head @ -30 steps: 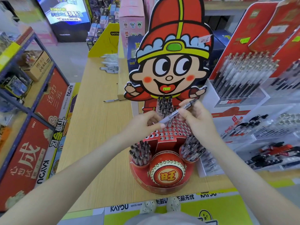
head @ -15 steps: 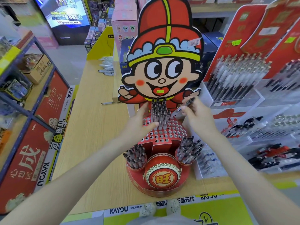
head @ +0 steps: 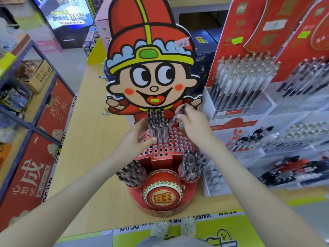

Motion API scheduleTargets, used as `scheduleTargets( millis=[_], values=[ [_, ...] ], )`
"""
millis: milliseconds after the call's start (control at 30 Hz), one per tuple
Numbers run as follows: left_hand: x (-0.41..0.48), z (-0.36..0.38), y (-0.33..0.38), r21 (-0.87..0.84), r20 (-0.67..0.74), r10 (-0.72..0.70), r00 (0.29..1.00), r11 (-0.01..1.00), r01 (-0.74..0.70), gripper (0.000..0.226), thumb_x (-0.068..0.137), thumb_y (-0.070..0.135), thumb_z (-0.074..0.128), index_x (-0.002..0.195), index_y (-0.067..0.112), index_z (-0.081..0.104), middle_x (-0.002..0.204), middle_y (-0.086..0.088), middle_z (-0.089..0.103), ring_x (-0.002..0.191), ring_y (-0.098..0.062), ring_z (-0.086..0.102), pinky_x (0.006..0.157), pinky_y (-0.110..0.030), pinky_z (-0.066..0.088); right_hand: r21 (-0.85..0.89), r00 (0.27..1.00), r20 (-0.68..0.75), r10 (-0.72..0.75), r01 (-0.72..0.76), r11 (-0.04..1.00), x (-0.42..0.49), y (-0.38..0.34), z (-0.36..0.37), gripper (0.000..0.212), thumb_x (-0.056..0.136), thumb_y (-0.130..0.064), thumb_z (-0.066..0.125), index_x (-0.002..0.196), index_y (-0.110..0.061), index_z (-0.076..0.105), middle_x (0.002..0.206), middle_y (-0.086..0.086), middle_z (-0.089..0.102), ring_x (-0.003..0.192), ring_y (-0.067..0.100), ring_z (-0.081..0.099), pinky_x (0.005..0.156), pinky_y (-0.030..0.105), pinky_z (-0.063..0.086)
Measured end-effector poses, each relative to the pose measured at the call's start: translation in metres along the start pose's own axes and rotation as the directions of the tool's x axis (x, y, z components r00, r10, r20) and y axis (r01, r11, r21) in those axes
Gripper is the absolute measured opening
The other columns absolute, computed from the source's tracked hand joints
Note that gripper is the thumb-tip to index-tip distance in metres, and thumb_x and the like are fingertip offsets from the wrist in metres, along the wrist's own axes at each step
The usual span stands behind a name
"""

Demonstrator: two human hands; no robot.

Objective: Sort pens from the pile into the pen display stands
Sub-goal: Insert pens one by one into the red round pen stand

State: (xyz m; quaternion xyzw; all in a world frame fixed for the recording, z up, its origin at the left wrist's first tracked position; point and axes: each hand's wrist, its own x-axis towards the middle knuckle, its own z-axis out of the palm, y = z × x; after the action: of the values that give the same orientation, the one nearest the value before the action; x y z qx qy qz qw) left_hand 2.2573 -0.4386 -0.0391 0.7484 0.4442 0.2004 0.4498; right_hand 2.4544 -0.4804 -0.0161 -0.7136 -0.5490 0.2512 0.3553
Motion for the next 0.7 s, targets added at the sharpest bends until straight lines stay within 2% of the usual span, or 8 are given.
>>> scheduleTargets(
  millis=[67, 167, 233, 333, 433, 533, 600, 700],
  values=[
    [0.001, 0.001, 0.001, 0.008, -0.013, -0.007, 1.0, 1.0, 0.007, 0.066, 0.092, 0.02, 0.063, 0.147, 0.023, 0.029, 0.132, 0.021, 0.04, 0.124, 0.002, 0.042, 0.099, -0.011, 0.033, -0.008, 1.0, 0.016, -0.012, 0.012, 1.0, 0.002, 0.0, -0.001, 0.012, 0.1, -0.016, 0.042, 0.105, -0.011, 0.052, 0.106, 0.007, 0.065, 0.099, 0.019, 0.062, 0.085, 0.032, 0.051],
    [0.003, 0.002, 0.001, 0.014, -0.03, -0.021, 0.999, 1.0, 0.021, 0.063, 0.091, 0.019, 0.064, 0.146, 0.021, 0.032, 0.129, 0.021, 0.042, 0.121, 0.003, 0.042, 0.092, -0.001, 0.032, -0.055, 0.998, 0.012, -0.055, 0.055, 0.997, 0.006, -0.001, -0.001, 0.006, 0.099, -0.018, 0.045, 0.095, -0.015, 0.047, 0.09, 0.004, 0.063, 0.085, 0.02, 0.061, 0.076, 0.034, 0.05],
    [0.005, 0.003, -0.001, 0.01, -0.04, -0.022, 0.999, 1.0, 0.023, 0.061, 0.091, 0.019, 0.064, 0.144, 0.021, 0.035, 0.128, 0.02, 0.044, 0.12, 0.002, 0.044, 0.088, 0.002, 0.032, -0.072, 0.997, 0.022, -0.073, 0.074, 0.995, 0.009, -0.001, 0.003, 0.005, 0.098, -0.02, 0.047, 0.095, -0.018, 0.043, 0.084, 0.003, 0.063, 0.079, 0.021, 0.059, 0.071, 0.034, 0.047],
    [0.008, 0.002, -0.003, 0.011, -0.046, -0.017, 0.999, 1.0, 0.018, 0.06, 0.09, 0.022, 0.065, 0.143, 0.021, 0.036, 0.129, 0.017, 0.047, 0.119, 0.001, 0.046, 0.09, 0.0, 0.033, -0.077, 0.995, 0.055, -0.082, 0.086, 0.993, 0.01, 0.002, 0.013, 0.014, 0.096, -0.021, 0.051, 0.099, -0.022, 0.038, 0.099, 0.004, 0.068, 0.089, 0.02, 0.062, 0.075, 0.032, 0.046],
    [0.008, -0.001, -0.006, 0.022, -0.053, 0.008, 0.999, 1.0, -0.007, 0.064, 0.089, 0.023, 0.067, 0.144, 0.02, 0.035, 0.128, 0.016, 0.048, 0.117, 0.003, 0.048, 0.09, 0.0, 0.034, -0.093, 0.993, 0.047, -0.104, 0.108, 0.99, 0.009, 0.006, 0.018, 0.014, 0.096, -0.023, 0.052, 0.105, -0.019, 0.041, 0.108, 0.005, 0.067, 0.098, 0.021, 0.062, 0.081, 0.034, 0.048],
    [0.007, -0.006, -0.006, 0.052, -0.061, 0.073, 0.995, 0.996, -0.07, 0.067, 0.089, 0.021, 0.067, 0.145, 0.022, 0.031, 0.127, 0.02, 0.047, 0.109, 0.02, 0.047, 0.091, 0.003, 0.034, -0.084, 0.985, -0.005, -0.171, 0.17, 0.982, 0.008, 0.008, 0.018, 0.03, 0.095, -0.018, 0.052, 0.122, -0.019, 0.04, 0.116, 0.007, 0.061, 0.105, 0.021, 0.059, 0.087, 0.036, 0.05],
    [0.007, -0.01, -0.006, 0.077, -0.057, 0.127, 0.99, 0.989, -0.123, 0.071, 0.089, 0.02, 0.066, 0.148, 0.027, 0.026, 0.128, 0.024, 0.044, 0.111, 0.025, 0.042, 0.096, 0.001, 0.033, -0.107, 0.977, 0.016, -0.212, 0.213, 0.971, 0.008, 0.009, 0.017, 0.035, 0.096, -0.016, 0.051, 0.13, -0.018, 0.041, 0.121, 0.006, 0.059, 0.109, 0.019, 0.056, 0.089, 0.028, 0.046],
    [0.007, -0.015, -0.007, 0.14, -0.047, 0.23, 0.972, 0.965, -0.222, 0.076, 0.09, 0.021, 0.065, 0.147, 0.041, 0.019, 0.136, 0.026, 0.039, 0.121, 0.019, 0.038, 0.102, -0.004, 0.032, -0.135, 0.967, 0.039, -0.251, 0.254, 0.958, 0.008, 0.007, 0.015, 0.032, 0.097, -0.014, 0.049, 0.129, -0.015, 0.046, 0.122, 0.006, 0.059, 0.109, 0.017, 0.055, 0.092, 0.028, 0.045]
  ],
)
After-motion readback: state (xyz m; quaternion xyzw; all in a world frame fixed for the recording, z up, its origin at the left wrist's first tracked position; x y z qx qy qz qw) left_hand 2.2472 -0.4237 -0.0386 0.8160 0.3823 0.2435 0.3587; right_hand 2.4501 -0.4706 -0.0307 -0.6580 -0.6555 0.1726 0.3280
